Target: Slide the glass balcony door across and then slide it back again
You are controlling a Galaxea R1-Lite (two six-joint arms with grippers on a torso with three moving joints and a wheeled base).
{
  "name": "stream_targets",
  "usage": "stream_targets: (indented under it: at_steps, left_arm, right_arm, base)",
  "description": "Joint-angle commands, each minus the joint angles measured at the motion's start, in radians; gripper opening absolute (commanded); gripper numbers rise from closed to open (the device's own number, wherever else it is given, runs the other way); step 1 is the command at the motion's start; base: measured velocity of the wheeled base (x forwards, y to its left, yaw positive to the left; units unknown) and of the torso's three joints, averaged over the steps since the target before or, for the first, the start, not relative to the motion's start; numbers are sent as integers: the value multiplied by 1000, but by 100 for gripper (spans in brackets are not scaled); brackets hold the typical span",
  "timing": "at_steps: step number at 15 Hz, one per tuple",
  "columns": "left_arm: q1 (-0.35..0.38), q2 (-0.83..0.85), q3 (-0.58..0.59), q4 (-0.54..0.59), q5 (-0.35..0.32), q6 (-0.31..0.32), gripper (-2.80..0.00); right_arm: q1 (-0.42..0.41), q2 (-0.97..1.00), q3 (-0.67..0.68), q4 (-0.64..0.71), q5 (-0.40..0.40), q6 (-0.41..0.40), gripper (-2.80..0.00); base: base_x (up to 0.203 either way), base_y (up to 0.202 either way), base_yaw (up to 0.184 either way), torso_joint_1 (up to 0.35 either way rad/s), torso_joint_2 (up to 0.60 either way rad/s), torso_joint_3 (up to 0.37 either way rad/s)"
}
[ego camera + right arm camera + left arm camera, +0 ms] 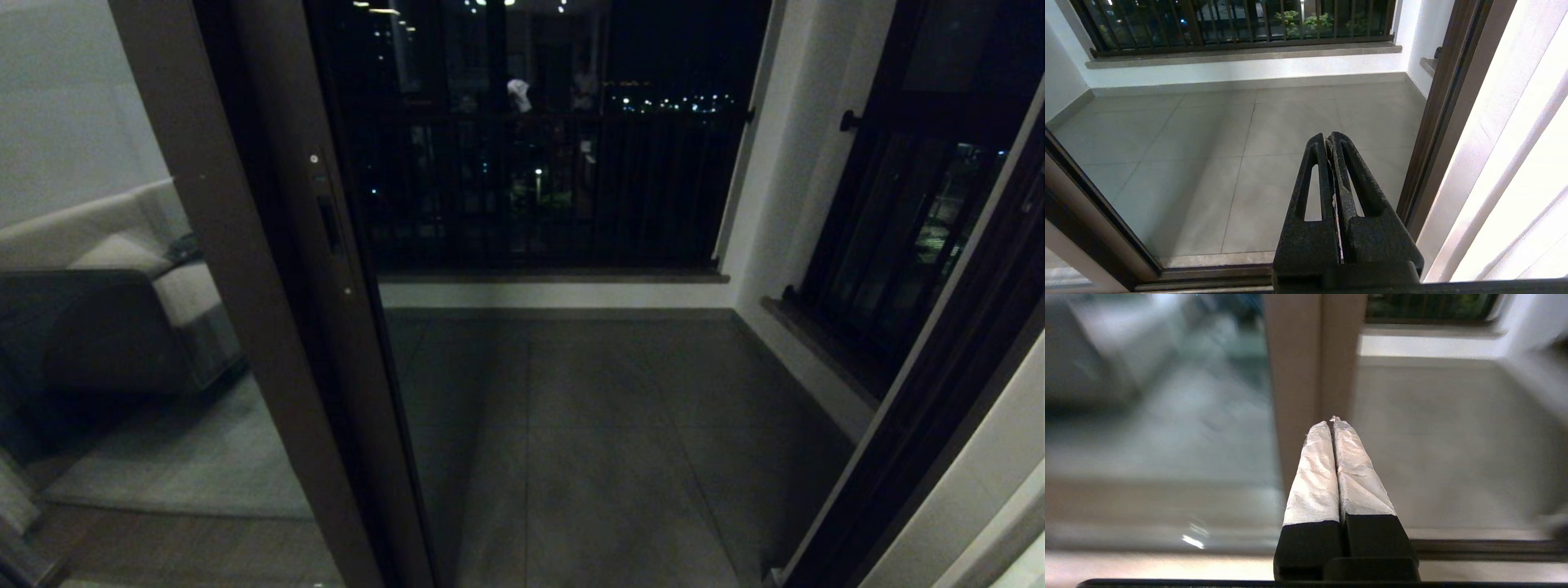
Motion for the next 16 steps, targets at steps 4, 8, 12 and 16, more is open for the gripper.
stream_targets:
  at_steps: [4, 8, 12, 16]
  left_arm:
    - [-1, -4, 26, -33, -24, 68, -280]
    - [0, -6, 27, -34, -24, 84, -280]
    - [-1, -6, 27, -35, -23, 58, -280]
    - [-1, -6, 27, -35, -23, 58, -280]
  right_arm:
    - [0, 1, 0, 0, -1, 2, -280]
    - [0, 1, 0, 0, 0, 2, -280]
    - [0, 1, 0, 2, 5, -7, -280]
    - [0, 1, 0, 2, 2, -6, -280]
  base:
    - [0, 0, 0, 0, 0, 0]
    - [0, 0, 0, 0, 0, 0]
    - [0, 0, 0, 0, 0, 0]
    - [0, 0, 0, 0, 0, 0]
